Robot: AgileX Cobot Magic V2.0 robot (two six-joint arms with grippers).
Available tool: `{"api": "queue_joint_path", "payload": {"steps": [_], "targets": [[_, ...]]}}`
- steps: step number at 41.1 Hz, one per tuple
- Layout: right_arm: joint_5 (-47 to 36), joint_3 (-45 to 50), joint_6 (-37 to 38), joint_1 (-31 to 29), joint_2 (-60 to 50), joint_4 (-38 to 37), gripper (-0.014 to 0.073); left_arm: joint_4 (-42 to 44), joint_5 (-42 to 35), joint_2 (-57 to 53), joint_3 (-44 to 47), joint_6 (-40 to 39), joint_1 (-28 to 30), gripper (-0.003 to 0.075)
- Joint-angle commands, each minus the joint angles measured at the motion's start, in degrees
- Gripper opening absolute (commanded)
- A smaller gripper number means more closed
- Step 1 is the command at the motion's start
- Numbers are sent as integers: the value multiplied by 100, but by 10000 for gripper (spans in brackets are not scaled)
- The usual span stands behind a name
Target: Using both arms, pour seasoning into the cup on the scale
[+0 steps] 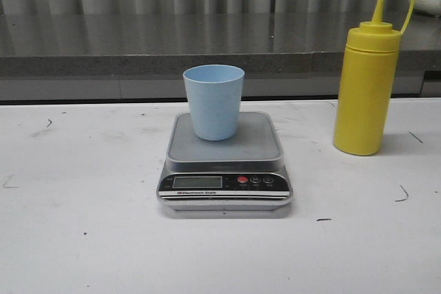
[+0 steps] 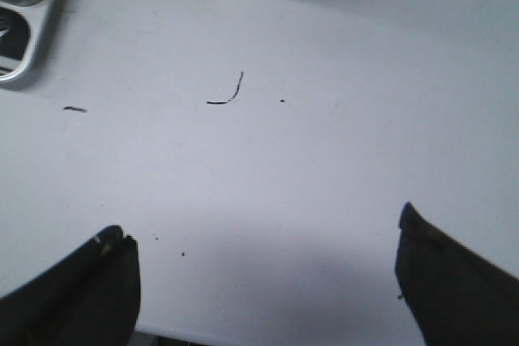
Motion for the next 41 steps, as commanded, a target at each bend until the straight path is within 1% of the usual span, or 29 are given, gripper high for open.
{"api": "queue_joint_path", "payload": {"steps": [1, 13, 20, 26, 37, 40, 41], "targets": [[38, -270, -238, 28, -506, 100, 654, -93, -457, 17, -137, -17, 0, 355], [134, -228, -238, 28, -1988, 136, 654, -93, -457, 17, -137, -17, 0, 355], [467, -228, -249, 28, -2655, 153, 654, -93, -457, 17, -137, -17, 0, 355], [544, -228, -249, 28, -2930, 153, 654, -93, -457, 17, -137, -17, 0, 355], [509, -217, -249, 28, -2956, 153, 651, -93, -457, 17, -137, -17, 0, 355], [509, -217, -249, 28, -2956, 153, 614, -102, -457, 17, -137, -17, 0, 355], [509, -217, -249, 28, -2956, 153, 584, -102, -457, 17, -125, -17, 0, 355]]}}
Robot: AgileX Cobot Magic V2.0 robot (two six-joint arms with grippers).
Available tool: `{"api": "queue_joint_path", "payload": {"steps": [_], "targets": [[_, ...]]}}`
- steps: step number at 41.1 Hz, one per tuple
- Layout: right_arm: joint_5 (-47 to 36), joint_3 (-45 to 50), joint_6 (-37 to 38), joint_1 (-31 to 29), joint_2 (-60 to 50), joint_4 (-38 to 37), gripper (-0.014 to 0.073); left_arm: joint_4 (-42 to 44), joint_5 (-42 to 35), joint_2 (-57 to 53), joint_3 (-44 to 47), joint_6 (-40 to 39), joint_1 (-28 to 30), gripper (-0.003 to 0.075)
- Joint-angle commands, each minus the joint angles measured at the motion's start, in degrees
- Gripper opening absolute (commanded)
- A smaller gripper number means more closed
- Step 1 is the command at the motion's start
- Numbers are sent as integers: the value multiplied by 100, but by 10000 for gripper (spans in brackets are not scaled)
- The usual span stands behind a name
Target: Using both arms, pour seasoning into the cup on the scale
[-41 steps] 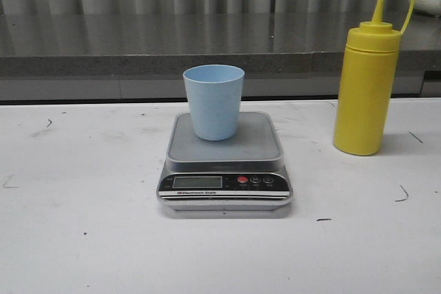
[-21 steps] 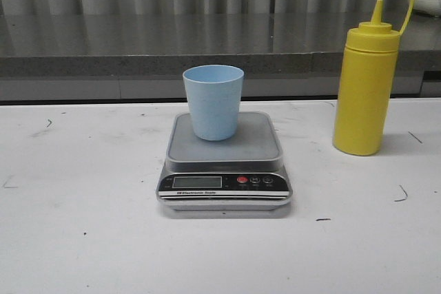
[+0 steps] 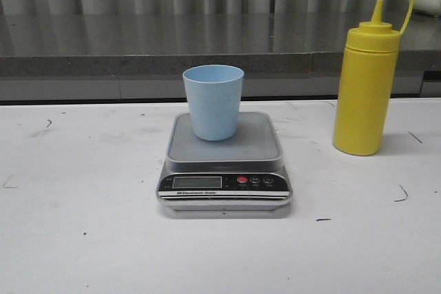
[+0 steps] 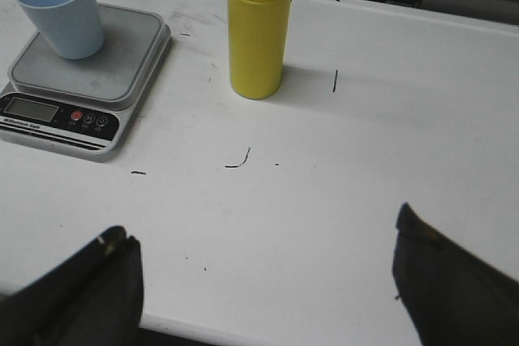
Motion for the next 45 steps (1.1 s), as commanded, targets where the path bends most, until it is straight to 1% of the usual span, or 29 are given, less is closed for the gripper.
{"api": "queue_joint_path", "payload": {"steps": [1, 3, 4, 5, 8, 11, 13, 15, 16, 36, 41, 45], "targets": [[-381, -157, -59, 9, 44, -59, 556, -102, -457, 17, -125, -26, 0, 352], [-381, -157, -59, 9, 44, -59, 459, -102, -446, 17, -125, -26, 0, 330], [-381, -157, -59, 9, 44, -59, 430, -102, -446, 17, -125, -26, 0, 313], [-381, -157, -59, 9, 44, -59, 371, -102, -446, 17, -125, -26, 0, 293], [-381, -157, -59, 9, 44, -59, 202, -102, -446, 17, -125, -26, 0, 194], [-381, -157, -59, 9, 44, -59, 62, -102, -446, 17, -125, -26, 0, 90], [-381, -157, -59, 9, 44, -59, -22, -102, -446, 17, -125, -26, 0, 38], [-375, -157, -59, 9, 44, -59, -73, -102, -446, 17, -125, -26, 0, -15], [-376, -157, -59, 9, 44, -59, -63, -102, -446, 17, -125, -26, 0, -19], [-371, -157, -59, 9, 44, -59, -69, -102, -463, 17, -114, -26, 0, -20], [-364, -157, -59, 9, 44, -59, -69, -115, -740, -246, 189, -26, 54, -20], [-358, -157, -59, 9, 44, -59, -69, -100, -1068, -616, 607, -26, 369, -20]]}}
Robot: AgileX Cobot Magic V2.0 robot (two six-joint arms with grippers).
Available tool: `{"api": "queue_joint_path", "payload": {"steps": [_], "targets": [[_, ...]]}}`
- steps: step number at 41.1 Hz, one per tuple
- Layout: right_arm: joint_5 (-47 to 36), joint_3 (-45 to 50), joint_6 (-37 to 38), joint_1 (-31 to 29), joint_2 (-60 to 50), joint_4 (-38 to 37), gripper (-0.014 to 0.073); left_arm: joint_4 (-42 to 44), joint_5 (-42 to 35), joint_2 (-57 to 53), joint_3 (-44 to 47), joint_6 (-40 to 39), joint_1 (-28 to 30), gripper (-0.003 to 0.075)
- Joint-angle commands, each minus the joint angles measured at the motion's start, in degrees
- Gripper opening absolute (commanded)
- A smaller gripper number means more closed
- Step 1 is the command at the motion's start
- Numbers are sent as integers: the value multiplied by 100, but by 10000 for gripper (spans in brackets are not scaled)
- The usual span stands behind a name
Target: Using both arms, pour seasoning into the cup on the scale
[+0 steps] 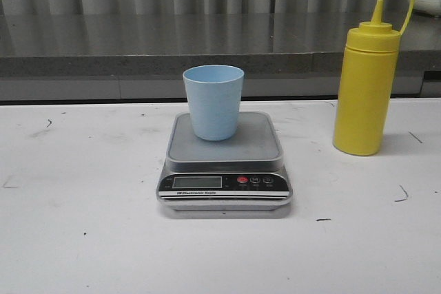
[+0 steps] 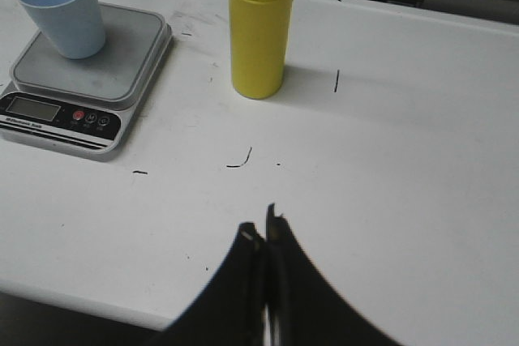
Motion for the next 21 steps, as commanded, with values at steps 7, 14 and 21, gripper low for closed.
{"api": "queue_joint_path", "payload": {"steps": [7, 14, 21], "targets": [[-358, -157, -49, 9, 44, -73, -69, 164, -2012, -1222, 1360, -26, 885, -20], [-358, -157, -49, 9, 44, -73, -69, 153, -3444, -2211, 2772, -26, 1418, -20], [-358, -157, -49, 9, 44, -73, -69, 153, -4155, -2599, 3475, -26, 1556, -20]]}}
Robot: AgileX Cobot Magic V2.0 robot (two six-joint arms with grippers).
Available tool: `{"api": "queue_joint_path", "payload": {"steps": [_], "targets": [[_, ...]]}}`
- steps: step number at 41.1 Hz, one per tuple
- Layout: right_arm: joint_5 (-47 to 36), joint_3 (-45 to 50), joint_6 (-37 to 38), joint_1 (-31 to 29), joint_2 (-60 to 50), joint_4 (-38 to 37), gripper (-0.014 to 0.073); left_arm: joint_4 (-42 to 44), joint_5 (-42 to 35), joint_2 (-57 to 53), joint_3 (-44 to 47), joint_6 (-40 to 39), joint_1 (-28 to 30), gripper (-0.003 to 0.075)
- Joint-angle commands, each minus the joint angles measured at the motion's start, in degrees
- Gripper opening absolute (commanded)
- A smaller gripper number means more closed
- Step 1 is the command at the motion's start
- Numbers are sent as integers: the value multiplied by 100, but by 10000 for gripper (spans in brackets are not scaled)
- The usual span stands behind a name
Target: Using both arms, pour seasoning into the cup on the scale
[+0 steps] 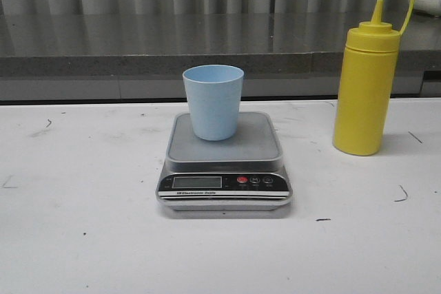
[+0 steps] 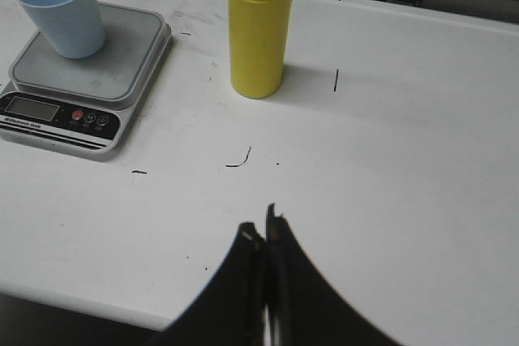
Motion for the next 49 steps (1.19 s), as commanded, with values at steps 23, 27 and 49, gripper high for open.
{"api": "queue_joint_path", "payload": {"steps": [23, 27, 49], "targets": [[-324, -157, -49, 9, 56, -73, -69, -424, -978, -101, 131, -26, 37, -20], [-324, -157, -49, 9, 56, -73, -69, -221, -978, -101, 131, -72, 37, -20], [-324, -157, -49, 9, 56, -73, -69, 238, -969, -101, 131, -588, -27, -20]]}}
